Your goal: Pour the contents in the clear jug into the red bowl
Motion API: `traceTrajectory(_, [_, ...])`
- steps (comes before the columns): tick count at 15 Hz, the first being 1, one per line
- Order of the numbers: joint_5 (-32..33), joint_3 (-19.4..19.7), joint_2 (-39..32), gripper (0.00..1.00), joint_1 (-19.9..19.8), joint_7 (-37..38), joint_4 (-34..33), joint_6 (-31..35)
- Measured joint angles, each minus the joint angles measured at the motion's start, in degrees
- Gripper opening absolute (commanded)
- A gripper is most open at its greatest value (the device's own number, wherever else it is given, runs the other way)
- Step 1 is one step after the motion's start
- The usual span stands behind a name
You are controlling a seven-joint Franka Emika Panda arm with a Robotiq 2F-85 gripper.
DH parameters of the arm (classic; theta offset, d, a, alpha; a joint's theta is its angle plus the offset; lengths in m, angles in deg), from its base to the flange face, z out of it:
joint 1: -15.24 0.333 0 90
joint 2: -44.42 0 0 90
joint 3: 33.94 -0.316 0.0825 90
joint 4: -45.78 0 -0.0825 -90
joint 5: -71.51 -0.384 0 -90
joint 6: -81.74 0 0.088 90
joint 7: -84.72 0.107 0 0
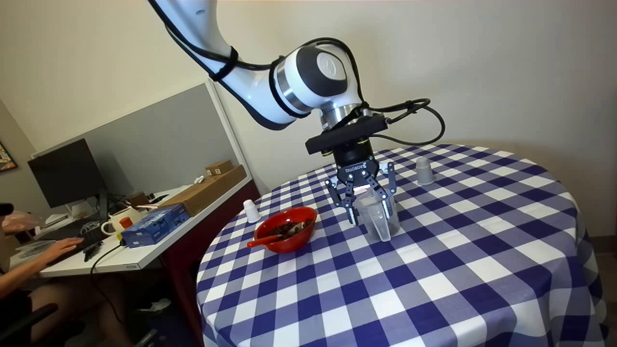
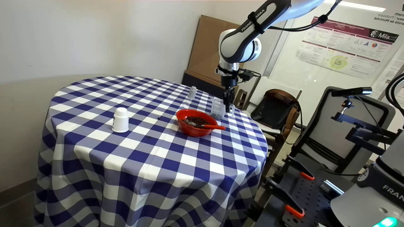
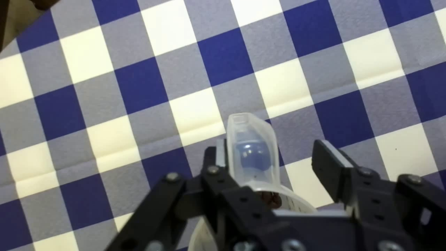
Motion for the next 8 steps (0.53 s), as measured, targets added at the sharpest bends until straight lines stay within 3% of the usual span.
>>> traceTrajectory(2, [0.0,-0.04,0.0,0.37,0.0,0.0,0.03,-0.12])
traceTrajectory(6, [0.04,-0.04,0.0,0.08,0.0,0.0,0.14,-0.35])
traceTrajectory(8, [0.06,-0.04,0.01,0.12,0.0,0.0,0.15,-0.42])
